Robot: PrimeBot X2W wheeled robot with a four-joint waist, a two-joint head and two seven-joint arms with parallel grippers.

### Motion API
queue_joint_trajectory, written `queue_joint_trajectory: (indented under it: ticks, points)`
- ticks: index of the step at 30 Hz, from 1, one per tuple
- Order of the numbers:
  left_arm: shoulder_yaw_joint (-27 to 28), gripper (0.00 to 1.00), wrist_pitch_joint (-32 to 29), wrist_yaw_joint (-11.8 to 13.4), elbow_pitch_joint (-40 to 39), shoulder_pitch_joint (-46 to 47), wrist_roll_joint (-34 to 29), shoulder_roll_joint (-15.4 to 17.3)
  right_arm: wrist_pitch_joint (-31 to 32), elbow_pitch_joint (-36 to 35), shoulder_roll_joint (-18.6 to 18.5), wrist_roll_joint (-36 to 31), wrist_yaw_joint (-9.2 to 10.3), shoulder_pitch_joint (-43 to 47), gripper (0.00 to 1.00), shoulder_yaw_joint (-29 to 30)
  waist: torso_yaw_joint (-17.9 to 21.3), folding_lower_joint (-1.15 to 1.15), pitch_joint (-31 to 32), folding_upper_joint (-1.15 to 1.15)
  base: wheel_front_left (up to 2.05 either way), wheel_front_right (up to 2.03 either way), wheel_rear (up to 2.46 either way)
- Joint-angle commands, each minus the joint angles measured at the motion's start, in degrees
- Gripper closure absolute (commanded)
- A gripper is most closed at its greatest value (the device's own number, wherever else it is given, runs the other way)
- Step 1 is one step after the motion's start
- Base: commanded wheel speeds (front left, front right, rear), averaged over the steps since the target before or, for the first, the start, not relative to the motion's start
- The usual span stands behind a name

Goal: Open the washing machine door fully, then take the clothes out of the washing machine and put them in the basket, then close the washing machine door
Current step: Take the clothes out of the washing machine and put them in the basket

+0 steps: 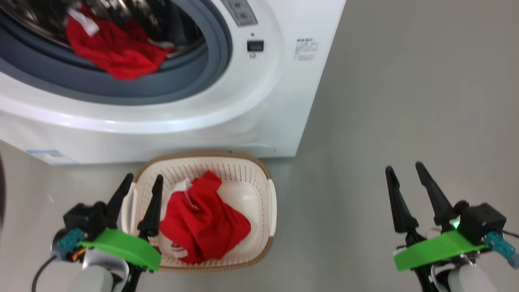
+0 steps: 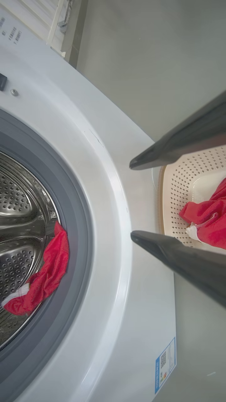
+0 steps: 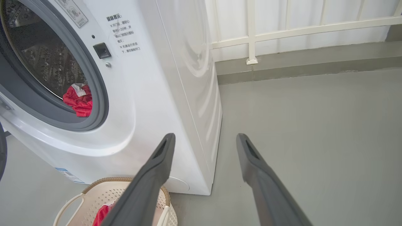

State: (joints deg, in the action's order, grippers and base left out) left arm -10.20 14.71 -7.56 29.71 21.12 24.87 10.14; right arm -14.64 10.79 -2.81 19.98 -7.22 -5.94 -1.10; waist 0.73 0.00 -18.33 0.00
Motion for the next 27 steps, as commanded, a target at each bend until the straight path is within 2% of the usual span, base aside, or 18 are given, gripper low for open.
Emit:
queue_joint_trajectory:
  ticks: [1, 16, 27]
  points:
    - [2.2, 0.0, 0.3, 0.1, -1.5, -0.7, -0.5, 1.3, -0.4, -1.1, -0.1, -0.9, -0.26, 0.6, 0.0, -1.1, -0.8, 0.0, 4.0, 0.0, 0.0, 0.0, 0.0]
    - [8.3, 0.0, 0.3, 0.1, -14.1, -14.9, -7.7, -1.2, -0.4, -1.1, -0.1, -2.3, -0.26, 8.6, 0.0, -0.1, -1.9, 0.0, 13.3, 0.0, 0.0, 0.0, 0.0]
    - [12.1, 0.0, 0.3, 0.1, -20.9, -23.4, -10.8, -3.2, -0.4, -2.3, -0.8, -2.0, -0.26, 12.0, 0.0, 0.3, -2.3, 0.0, 15.7, 0.0, 0.0, 0.0, 0.0]
